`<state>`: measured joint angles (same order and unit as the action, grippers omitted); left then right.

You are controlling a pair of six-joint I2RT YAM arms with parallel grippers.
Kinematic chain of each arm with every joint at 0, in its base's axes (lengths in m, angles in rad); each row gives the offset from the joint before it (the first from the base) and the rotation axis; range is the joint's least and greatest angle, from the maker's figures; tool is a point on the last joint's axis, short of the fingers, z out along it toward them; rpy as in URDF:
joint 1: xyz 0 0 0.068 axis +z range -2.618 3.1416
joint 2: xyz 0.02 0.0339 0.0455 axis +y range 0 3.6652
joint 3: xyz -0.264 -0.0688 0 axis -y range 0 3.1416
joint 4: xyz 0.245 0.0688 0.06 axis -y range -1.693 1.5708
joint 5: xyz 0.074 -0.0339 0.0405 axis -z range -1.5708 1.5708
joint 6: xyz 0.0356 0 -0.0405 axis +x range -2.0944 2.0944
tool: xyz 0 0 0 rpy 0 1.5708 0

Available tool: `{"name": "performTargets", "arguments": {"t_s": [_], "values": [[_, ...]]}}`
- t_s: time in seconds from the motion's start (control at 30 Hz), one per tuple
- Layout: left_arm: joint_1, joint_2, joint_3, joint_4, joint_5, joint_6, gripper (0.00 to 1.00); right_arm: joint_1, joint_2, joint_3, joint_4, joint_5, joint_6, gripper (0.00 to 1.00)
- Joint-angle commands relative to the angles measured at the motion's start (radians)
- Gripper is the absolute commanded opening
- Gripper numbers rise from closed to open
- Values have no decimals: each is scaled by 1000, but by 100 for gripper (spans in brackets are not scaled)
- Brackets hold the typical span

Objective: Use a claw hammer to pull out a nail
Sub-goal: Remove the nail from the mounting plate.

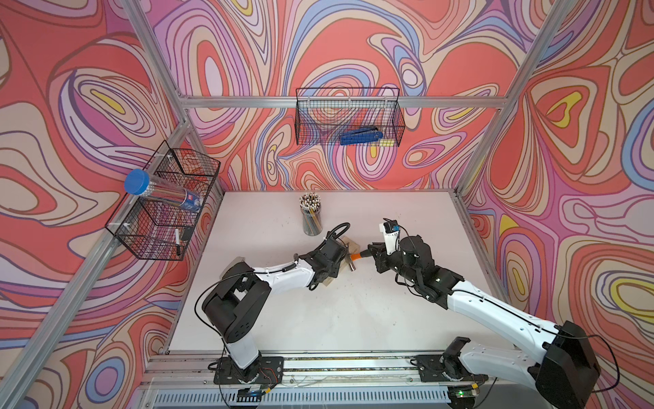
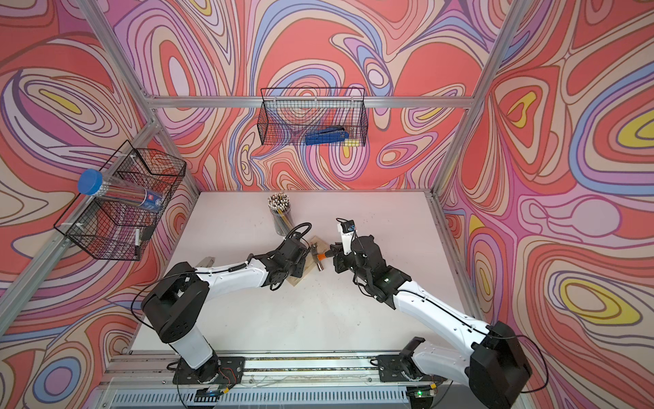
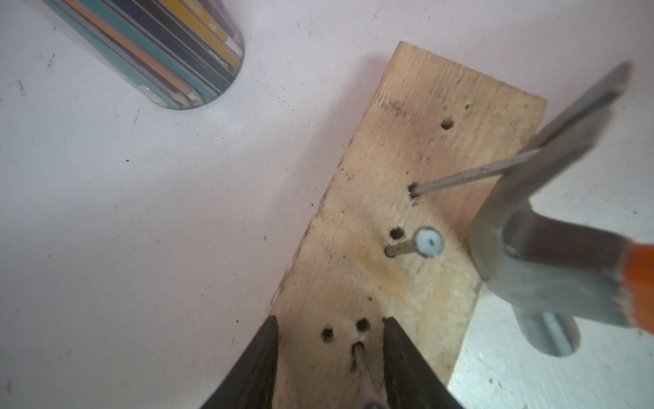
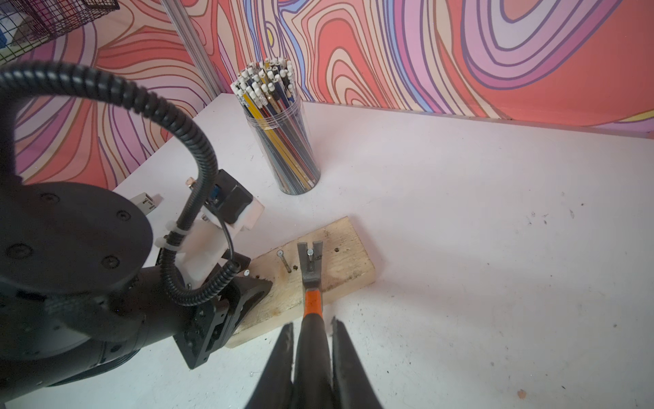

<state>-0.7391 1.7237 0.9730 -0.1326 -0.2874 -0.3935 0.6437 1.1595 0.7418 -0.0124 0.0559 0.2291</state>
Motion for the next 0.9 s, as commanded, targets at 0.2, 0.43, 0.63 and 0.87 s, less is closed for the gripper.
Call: {"name": "performTargets", "arguments": {"t_s": [0.2, 0.43, 0.63, 0.87], "values": [[-20, 83, -64, -171, 90, -1, 49, -2, 28, -133, -35, 41, 6, 0], [-20, 86, -59, -170, 88, 3, 49, -1, 14, -152, -29, 77, -24, 0], [-20, 88, -65, -168, 92, 1, 49, -2, 2, -196, 17, 91, 8, 0], [-19, 83, -75, -165, 96, -11, 49, -2, 0, -216, 68, 105, 46, 0]]}}
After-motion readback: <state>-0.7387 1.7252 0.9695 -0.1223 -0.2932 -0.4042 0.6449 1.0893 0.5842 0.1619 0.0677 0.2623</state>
